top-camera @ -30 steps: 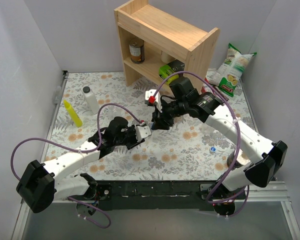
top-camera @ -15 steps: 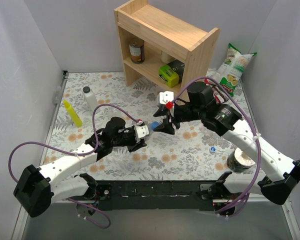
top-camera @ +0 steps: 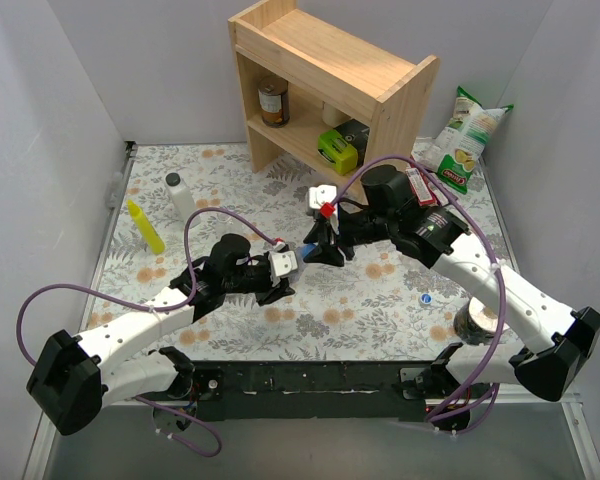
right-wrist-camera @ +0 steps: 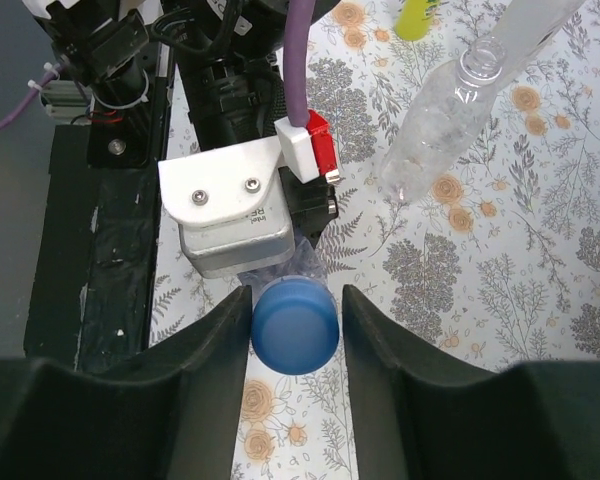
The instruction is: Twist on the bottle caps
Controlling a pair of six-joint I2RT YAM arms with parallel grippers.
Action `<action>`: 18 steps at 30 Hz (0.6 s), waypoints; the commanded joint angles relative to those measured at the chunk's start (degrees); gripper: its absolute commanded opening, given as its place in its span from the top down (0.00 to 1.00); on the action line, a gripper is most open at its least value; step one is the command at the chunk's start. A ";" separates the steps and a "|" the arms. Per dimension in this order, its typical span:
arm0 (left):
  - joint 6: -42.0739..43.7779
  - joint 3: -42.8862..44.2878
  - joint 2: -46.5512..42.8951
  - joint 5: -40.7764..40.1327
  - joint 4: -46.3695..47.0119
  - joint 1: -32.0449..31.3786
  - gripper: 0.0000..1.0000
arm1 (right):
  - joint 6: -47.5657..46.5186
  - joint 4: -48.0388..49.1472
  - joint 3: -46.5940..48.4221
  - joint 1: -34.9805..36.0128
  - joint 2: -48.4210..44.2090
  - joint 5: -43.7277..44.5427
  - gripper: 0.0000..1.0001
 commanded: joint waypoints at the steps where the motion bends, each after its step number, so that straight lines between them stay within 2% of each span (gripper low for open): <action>1: -0.29 0.24 -1.82 1.73 1.00 0.34 1.00 | 0.91 2.31 0.28 -0.19 0.63 -1.87 0.56; 4: -0.46 0.33 -2.08 1.55 1.44 0.43 1.00 | 1.35 1.96 0.02 -0.10 1.08 -2.31 0.59; 10: -0.90 0.15 -2.17 0.59 2.76 0.43 1.00 | 3.37 1.70 -0.95 -0.80 1.16 -2.49 0.58; 13: -1.95 -0.28 -1.74 0.59 4.16 0.43 1.00 | 3.38 1.09 -0.34 -2.03 1.95 -3.80 0.69; 14: -2.22 -0.29 -1.30 0.24 4.43 0.43 1.00 | 2.07 -1.53 2.02 -2.73 2.74 -4.07 0.79; 15: -2.57 -0.46 -0.86 -0.55 4.69 0.43 0.67 | 0.84 -3.03 4.13 -3.08 3.70 -4.25 0.83; 17: -4.85 -1.16 -0.15 -5.28 6.53 0.43 0.35 | -2.49 -6.81 10.26 -4.57 7.30 -4.51 0.89; 18: -5.55 -1.77 -0.15 -7.22 7.41 0.43 0.02 | -3.65 -10.83 12.39 -5.02 8.62 -4.34 0.90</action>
